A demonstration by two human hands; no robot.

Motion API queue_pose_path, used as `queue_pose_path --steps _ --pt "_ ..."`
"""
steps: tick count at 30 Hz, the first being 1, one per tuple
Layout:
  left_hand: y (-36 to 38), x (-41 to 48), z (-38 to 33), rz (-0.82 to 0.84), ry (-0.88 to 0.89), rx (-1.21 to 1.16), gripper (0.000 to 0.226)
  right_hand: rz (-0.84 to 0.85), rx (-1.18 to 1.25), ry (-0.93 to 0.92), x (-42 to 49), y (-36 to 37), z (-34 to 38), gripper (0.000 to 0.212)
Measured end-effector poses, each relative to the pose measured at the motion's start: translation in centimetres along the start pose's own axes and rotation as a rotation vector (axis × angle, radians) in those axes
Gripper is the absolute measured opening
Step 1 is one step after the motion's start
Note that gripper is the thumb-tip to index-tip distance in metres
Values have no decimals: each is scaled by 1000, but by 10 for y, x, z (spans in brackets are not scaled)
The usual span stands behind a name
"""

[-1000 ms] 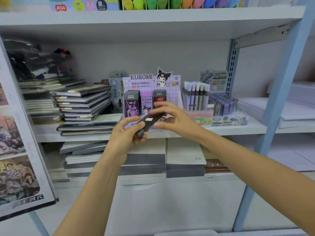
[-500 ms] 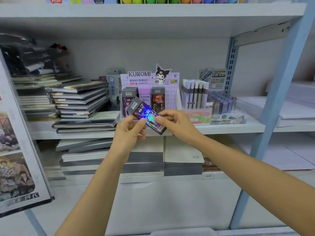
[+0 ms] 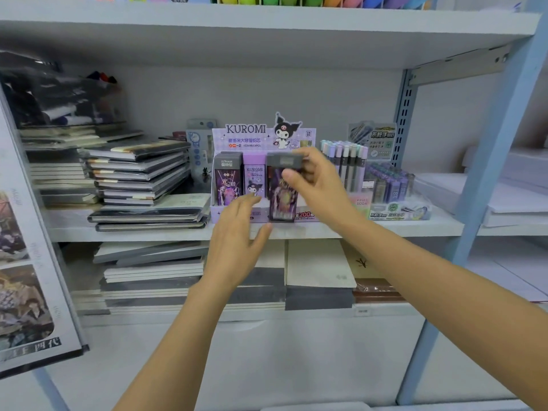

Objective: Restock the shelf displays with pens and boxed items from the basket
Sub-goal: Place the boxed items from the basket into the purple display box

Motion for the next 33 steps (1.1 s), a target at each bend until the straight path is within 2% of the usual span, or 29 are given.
queue_pose_path --steps 3,8,18,23,31,33 --pt "8 -5 10 122 -1 149 64 -111 24 -38 19 -11 9 25" --pt "17 -7 21 194 -1 333 72 -95 -106 -47 38 -5 6 24" --pt "12 -7 22 177 23 285 67 51 -348 69 51 10 -7 17" --pt "13 -7 22 174 18 270 68 79 -386 124 60 4 -8 18" --pt "14 -8 23 193 21 286 72 117 -444 81 61 8 -6 19" --pt "14 -8 23 191 21 284 72 79 -445 60 61 9 -7 23"
Point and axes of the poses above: each hand's wrist, its own x-axis towards the middle knuckle, its own y-axis out of the palm, z = x × y, the point moved 3 cm from there along x, towards the middle knuckle, and after that the axes turned 6 degrees about y, right-handed, at the moved point
